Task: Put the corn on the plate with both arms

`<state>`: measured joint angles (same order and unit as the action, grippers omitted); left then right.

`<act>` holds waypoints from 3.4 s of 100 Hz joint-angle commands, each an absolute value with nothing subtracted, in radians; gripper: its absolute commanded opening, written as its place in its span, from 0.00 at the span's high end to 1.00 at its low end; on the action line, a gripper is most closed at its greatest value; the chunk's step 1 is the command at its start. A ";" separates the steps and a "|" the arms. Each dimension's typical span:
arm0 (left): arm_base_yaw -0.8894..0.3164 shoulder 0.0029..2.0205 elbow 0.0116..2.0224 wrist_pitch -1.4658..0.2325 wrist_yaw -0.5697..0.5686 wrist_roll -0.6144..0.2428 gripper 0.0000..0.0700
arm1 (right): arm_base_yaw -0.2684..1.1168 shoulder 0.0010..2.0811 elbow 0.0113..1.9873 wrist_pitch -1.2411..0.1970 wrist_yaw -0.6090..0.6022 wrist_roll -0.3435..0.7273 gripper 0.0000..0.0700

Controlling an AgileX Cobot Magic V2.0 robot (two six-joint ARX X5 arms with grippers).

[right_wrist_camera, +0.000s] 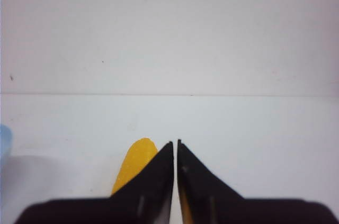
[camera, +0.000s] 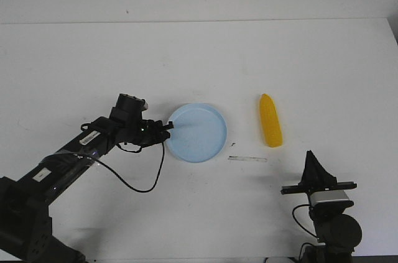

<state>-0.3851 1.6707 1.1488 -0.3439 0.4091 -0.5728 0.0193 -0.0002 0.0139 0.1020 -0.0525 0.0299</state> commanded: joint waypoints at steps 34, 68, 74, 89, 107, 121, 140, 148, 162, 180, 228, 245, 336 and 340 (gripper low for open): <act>-0.405 1.736 1.158 -0.336 0.406 -0.615 0.90 | 0.020 0.001 0.012 0.112 -0.053 0.025 0.98; -0.405 1.728 1.158 -0.339 0.388 -0.612 0.74 | 0.020 0.001 0.012 0.112 -0.053 0.025 0.98; -0.405 1.715 1.158 -0.337 0.381 -0.604 0.72 | 0.020 0.001 0.012 0.112 -0.052 0.025 0.98; -0.397 1.664 1.158 -0.341 0.343 -0.556 0.71 | 0.020 0.001 0.012 0.112 -0.053 0.025 0.98; -0.391 1.574 1.158 -0.333 0.295 -0.467 0.71 | 0.020 0.001 0.012 0.112 -0.052 0.025 0.98; -0.377 1.481 1.158 -0.301 0.244 -0.395 0.72 | 0.020 0.001 0.012 0.112 -0.052 0.025 0.98; -0.347 1.354 1.129 -0.215 0.144 -0.316 0.97 | 0.020 0.001 0.012 0.112 -0.053 0.025 0.98; -0.330 1.305 1.090 -0.151 0.122 -0.249 1.00 | 0.020 0.001 0.012 0.112 -0.052 0.025 0.98; -0.302 1.219 0.995 -0.048 0.119 -0.171 1.00 | 0.020 0.001 0.012 0.112 -0.053 0.025 0.98; -0.257 1.080 0.832 0.132 0.118 -0.121 1.00 | 0.020 0.001 0.012 0.112 -0.052 0.025 0.98; -0.062 0.716 0.555 0.205 0.119 -0.078 1.00 | 0.020 0.001 0.012 0.112 -0.053 0.025 0.98; -0.005 0.592 0.500 0.165 0.118 -0.055 0.99 | 0.020 0.001 0.012 0.112 -0.052 0.025 0.98; 0.012 0.244 0.397 -0.021 0.100 -0.019 1.00 | 0.020 0.001 0.012 0.112 -0.052 0.025 0.98; 0.012 0.244 0.397 -0.021 0.100 -0.019 1.00 | 0.020 0.001 0.012 0.112 -0.053 0.025 0.98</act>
